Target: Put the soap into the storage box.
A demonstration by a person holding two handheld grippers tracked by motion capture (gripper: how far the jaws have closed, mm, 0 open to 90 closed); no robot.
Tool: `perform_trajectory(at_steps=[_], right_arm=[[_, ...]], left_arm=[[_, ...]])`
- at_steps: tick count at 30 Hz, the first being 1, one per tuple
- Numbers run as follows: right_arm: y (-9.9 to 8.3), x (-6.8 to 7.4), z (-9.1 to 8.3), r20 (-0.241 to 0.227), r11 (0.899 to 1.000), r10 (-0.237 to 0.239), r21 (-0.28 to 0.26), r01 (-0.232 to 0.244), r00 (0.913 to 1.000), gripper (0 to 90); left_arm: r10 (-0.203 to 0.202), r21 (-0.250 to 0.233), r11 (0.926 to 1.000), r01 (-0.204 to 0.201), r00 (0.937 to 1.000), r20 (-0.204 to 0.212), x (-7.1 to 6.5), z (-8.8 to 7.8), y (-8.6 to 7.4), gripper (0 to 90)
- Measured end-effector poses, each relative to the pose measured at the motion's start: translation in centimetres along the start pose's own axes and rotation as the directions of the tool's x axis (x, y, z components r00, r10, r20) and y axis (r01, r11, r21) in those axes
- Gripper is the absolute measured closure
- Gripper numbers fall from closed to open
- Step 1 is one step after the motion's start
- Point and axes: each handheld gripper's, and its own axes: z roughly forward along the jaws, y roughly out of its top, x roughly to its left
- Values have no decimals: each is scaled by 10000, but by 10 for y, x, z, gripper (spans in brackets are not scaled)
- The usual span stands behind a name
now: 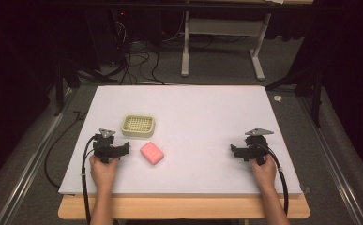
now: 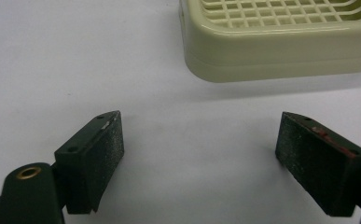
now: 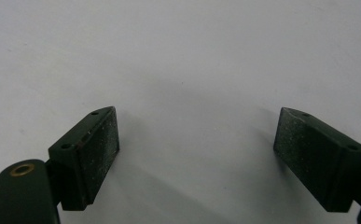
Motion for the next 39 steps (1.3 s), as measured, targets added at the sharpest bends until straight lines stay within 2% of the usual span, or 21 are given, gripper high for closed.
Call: perform_trajectory(at_steps=[32,39], right_arm=[[0,0,0,-2,10000,5,1,-5,10000,148],[0,0,0,-5,10000,7,4,-7,10000,147]], left_arm=[[-20,40,10000,20,10000,16,1,0,0,155],[-148,-21,9999,148,9999,-58,1,-1,1,146]])
